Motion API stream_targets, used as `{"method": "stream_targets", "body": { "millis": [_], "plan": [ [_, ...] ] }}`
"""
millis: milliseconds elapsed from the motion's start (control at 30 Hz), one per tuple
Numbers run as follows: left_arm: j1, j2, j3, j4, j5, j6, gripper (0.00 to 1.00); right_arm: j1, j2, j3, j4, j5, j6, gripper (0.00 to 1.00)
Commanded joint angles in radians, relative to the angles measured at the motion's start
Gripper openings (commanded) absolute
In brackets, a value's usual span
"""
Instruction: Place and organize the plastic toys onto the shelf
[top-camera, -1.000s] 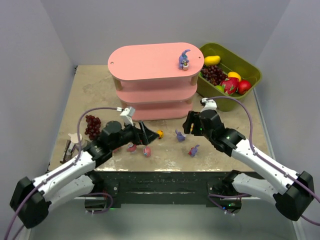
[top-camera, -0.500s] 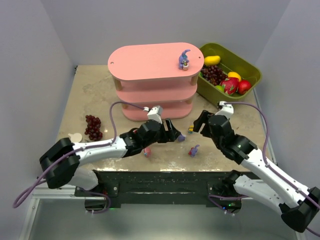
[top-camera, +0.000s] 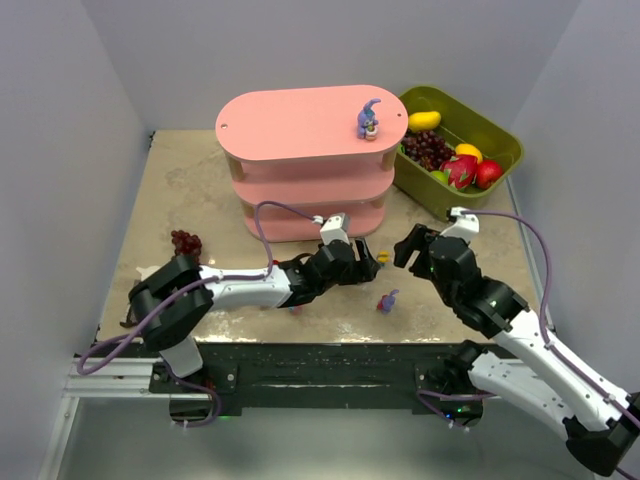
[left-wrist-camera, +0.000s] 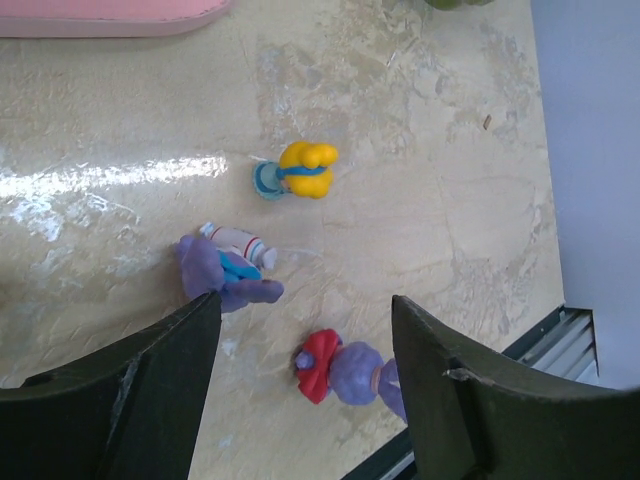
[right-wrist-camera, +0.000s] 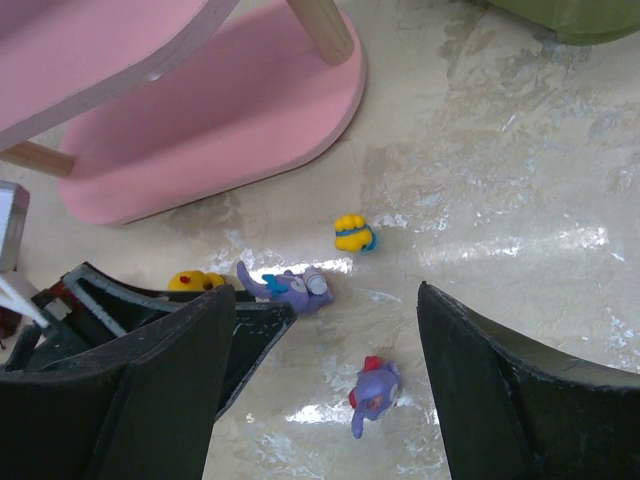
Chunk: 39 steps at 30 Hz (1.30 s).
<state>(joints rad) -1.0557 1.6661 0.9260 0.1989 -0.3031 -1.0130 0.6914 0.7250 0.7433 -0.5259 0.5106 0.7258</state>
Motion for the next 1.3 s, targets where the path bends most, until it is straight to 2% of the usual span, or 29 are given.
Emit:
{"method": "stream_targets", "body": {
  "millis": [0,300,633,1267],
  "plan": [
    [-0.012,0.038,0.06,-0.001,-0.119,-0.015,0.72,-0.004,-0.035,-0.01,-0.017,0.048,-0.022,0.77],
    [-0.036,0.099,0.119,-0.081,-0.24,-0.019,0.7,-0.006,-0.05,-0.016,-0.016,0.066,-0.055,0.78],
    [-0.056,0.095,0.131,-0.161,-0.35,-0.035,0.61,-0.006,-0.055,-0.035,-0.005,0.072,-0.063,0.78],
    [-0.092,0.053,0.103,-0.13,-0.418,-0.022,0.24,-0.006,-0.042,-0.051,0.006,0.068,-0.065,0.78]
  ]
}}
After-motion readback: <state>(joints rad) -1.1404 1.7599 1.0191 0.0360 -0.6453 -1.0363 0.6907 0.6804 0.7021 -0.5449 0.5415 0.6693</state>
